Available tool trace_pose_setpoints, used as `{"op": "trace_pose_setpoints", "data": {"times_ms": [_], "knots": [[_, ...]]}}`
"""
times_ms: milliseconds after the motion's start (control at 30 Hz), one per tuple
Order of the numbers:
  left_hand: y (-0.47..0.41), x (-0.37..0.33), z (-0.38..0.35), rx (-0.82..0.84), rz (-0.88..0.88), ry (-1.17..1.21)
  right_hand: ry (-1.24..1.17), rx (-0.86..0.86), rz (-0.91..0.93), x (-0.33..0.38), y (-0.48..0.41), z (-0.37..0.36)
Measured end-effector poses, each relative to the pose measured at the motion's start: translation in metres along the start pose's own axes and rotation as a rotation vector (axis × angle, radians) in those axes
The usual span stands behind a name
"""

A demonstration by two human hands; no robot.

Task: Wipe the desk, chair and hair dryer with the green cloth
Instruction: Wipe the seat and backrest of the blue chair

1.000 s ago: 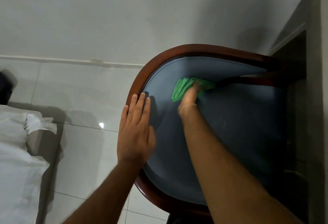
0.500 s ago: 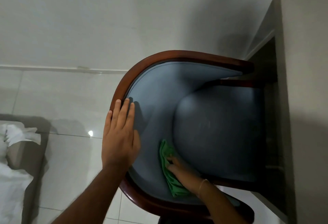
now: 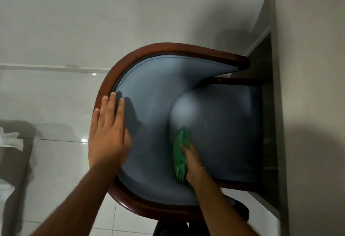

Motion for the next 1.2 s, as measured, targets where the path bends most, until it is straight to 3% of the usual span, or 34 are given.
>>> {"op": "trace_pose_setpoints", "data": {"times_ms": [67, 133, 333, 567, 733, 833, 900, 1100, 1200], "knots": [[0.015, -0.015, -0.011, -0.011, 0.005, 0.099, 0.022, -0.187, 0.139, 0.026, -0.007, 0.038], [0.042, -0.046, -0.032, 0.077, -0.02, 0.183, 0.146, -0.336, 0.307, 0.061, -0.02, 0.074], [0.122, -0.112, -0.106, 0.528, -0.039, 0.066, 0.689, -0.3, 0.56, 0.115, -0.098, 0.092], [0.118, -0.113, -0.137, 0.635, -0.029, -0.027, 1.747, 0.13, 0.787, 0.081, -0.154, 0.043], [0.117, -0.105, -0.149, 0.755, -0.082, -0.108, 1.916, 0.649, 0.931, -0.017, -0.094, 0.073], [0.118, -0.108, -0.15, 0.798, -0.109, -0.131, 1.997, 0.755, 1.01, -0.031, -0.075, 0.121], [0.117, -0.109, -0.15, 0.801, -0.118, -0.133, 2.017, 0.6, 1.069, -0.013, -0.078, 0.14], [0.115, -0.114, -0.149, 0.769, -0.119, -0.14, 1.75, -0.27, 0.754, 0.094, -0.15, 0.139], [0.116, -0.113, -0.153, 0.768, -0.103, -0.134, 1.673, -0.331, 0.699, 0.136, -0.191, 0.107]]}}
Point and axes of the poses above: each hand's wrist, its own y-axis away from the middle knuckle, its own z-axis out of the back of the hand, x = y × z, the point moved 4 cm from there along -y, towards the middle knuckle, and after that the axes turned 8 degrees about z, right-handed, at the moved point
